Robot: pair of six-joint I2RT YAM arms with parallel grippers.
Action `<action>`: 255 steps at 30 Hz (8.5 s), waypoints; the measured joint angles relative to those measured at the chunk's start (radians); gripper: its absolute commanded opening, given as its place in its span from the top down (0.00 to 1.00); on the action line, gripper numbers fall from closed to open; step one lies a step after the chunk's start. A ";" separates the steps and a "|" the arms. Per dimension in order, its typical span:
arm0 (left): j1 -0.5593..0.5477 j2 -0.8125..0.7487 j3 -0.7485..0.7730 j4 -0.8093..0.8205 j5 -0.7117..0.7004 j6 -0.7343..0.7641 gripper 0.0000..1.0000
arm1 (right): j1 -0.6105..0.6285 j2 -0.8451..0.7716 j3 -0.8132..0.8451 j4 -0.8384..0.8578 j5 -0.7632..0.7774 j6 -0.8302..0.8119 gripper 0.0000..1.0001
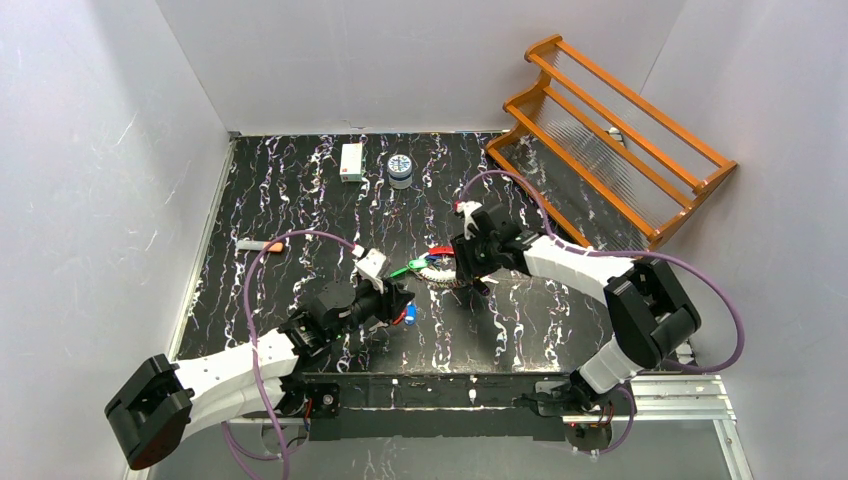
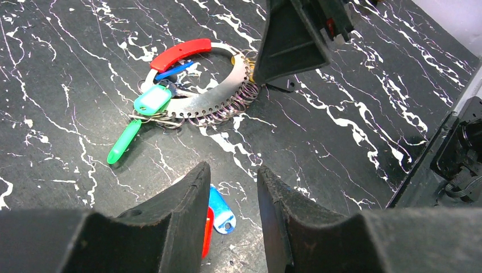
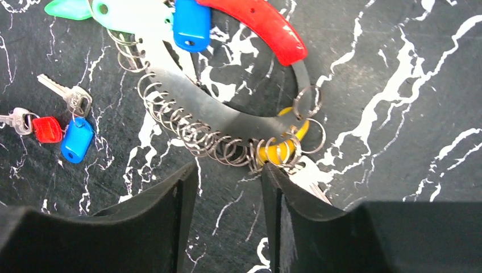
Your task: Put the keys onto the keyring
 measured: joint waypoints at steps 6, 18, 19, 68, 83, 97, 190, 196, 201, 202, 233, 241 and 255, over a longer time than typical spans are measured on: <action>0.000 -0.008 0.000 0.000 0.000 -0.010 0.65 | 0.071 0.028 0.042 -0.022 0.072 -0.019 0.56; 0.000 -0.015 0.000 0.000 -0.001 -0.040 0.64 | 0.087 0.100 0.058 -0.024 0.125 -0.032 0.49; 0.000 -0.016 0.000 0.000 -0.001 -0.040 0.64 | 0.087 0.103 0.060 -0.025 0.126 -0.034 0.50; 0.000 0.080 0.056 -0.001 -0.020 -0.089 0.65 | 0.056 0.151 0.129 -0.104 0.010 0.090 0.73; 0.000 0.059 0.055 -0.001 -0.020 -0.089 0.64 | 0.065 0.156 0.126 -0.100 0.063 0.084 0.71; 0.000 0.059 0.055 -0.001 -0.020 -0.089 0.64 | 0.065 0.140 0.123 -0.096 0.093 0.077 0.81; 0.000 0.177 0.053 0.082 0.039 -0.040 0.64 | 0.025 -0.173 -0.185 0.005 0.045 0.306 0.37; 0.000 0.184 0.053 0.082 0.031 -0.082 0.64 | -0.058 -0.076 -0.183 0.037 -0.022 0.318 0.53; 0.000 0.184 0.053 0.082 0.027 -0.092 0.64 | -0.085 0.048 -0.089 0.064 -0.080 0.303 0.65; 0.000 0.183 0.053 0.082 0.027 -0.093 0.64 | -0.088 0.076 -0.062 0.067 -0.083 0.297 0.64; 0.000 0.167 0.016 0.082 0.000 -0.105 0.64 | 0.068 -0.034 -0.077 -0.018 -0.110 0.189 0.93; 0.000 0.167 0.016 0.082 0.000 -0.108 0.64 | 0.095 0.026 -0.103 -0.016 -0.069 0.224 0.99; 0.000 0.133 0.002 0.082 0.000 -0.115 0.64 | -0.028 0.012 -0.120 0.138 0.004 0.280 0.99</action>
